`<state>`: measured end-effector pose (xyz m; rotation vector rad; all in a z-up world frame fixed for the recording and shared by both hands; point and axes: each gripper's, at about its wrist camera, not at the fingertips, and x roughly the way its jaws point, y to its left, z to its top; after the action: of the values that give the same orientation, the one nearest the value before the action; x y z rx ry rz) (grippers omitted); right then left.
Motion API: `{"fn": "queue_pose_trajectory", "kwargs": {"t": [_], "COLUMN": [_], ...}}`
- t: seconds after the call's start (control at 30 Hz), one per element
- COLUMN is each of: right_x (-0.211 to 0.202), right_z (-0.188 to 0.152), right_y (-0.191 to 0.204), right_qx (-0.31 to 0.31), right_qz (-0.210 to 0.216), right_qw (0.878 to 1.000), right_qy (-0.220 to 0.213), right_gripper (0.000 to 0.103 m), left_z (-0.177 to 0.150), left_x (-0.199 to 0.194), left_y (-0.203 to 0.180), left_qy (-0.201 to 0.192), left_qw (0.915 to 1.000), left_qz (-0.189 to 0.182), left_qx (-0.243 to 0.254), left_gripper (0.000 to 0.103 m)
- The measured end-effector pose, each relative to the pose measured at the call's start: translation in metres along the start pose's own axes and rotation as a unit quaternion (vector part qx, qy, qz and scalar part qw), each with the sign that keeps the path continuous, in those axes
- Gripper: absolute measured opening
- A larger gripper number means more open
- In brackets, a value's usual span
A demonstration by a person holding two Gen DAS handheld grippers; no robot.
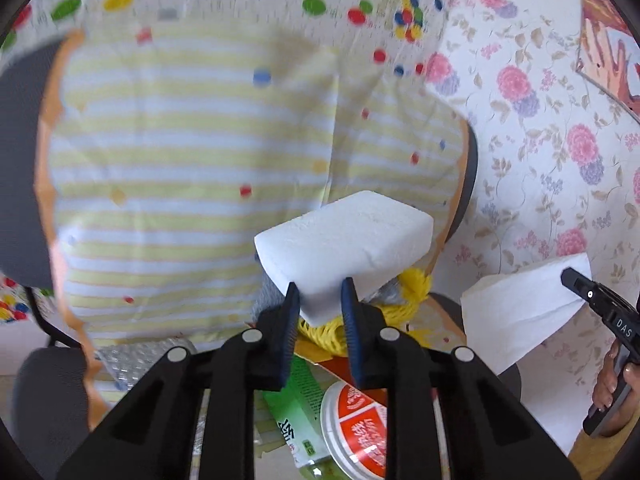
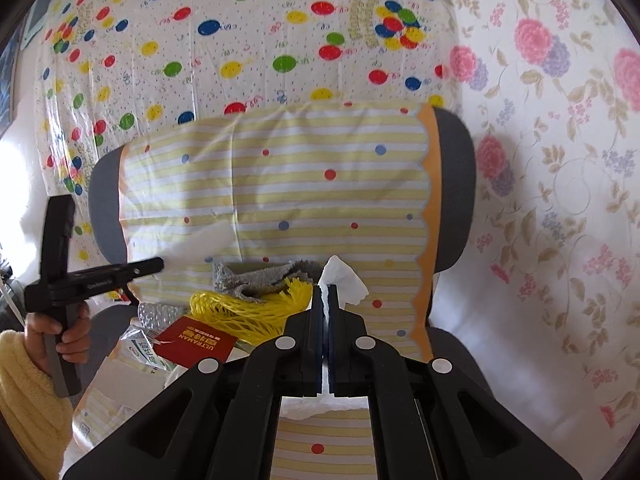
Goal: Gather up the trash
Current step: 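Carry the tissue and foam block over the pink bin with both tools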
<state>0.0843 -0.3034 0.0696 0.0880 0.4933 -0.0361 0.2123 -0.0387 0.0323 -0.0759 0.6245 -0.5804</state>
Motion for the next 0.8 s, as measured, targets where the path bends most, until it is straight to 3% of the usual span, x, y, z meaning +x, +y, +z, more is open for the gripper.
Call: {"fn": "queue_pose_trajectory", "kwargs": {"t": [0.13,0.2,0.27,0.43,0.53,0.8], "right_x": [-0.037,-0.055,-0.071,-0.11,-0.129,-0.155], "right_z": [-0.005,-0.016,-0.033,-0.093,-0.134,-0.237], "right_y": [-0.002,-0.006,-0.011,-0.039,-0.062,-0.126], "right_qx": [-0.004,-0.001,0.004,0.03,0.058,0.131], "right_qz": [-0.028,-0.036,-0.046,-0.079,-0.107,-0.185], "right_qw": [1.0,0.999,0.999,0.996,0.991,0.967], "right_qy": [-0.012,-0.009,-0.001,0.03,0.051,0.117], "right_gripper": [0.002,0.002,0.002,0.002,0.002,0.002], "left_z": [-0.006,-0.022,-0.041,-0.103,-0.143,-0.222], "left_x": [-0.062,-0.083,-0.096,-0.106,-0.098,-0.051], "left_y": [-0.05,-0.078,-0.1,-0.152,-0.179,-0.244], "left_qy": [-0.045,-0.052,-0.051,-0.034,-0.006,0.059], "left_qw": [0.9954,0.9908,0.989,0.9937,0.9964,0.9906], "left_qz": [0.071,0.106,0.117,0.075,0.026,-0.041], "left_qx": [0.045,0.067,0.075,0.076,0.08,0.117], "left_gripper": [0.02,0.021,0.021,0.021,0.021,0.022]}}
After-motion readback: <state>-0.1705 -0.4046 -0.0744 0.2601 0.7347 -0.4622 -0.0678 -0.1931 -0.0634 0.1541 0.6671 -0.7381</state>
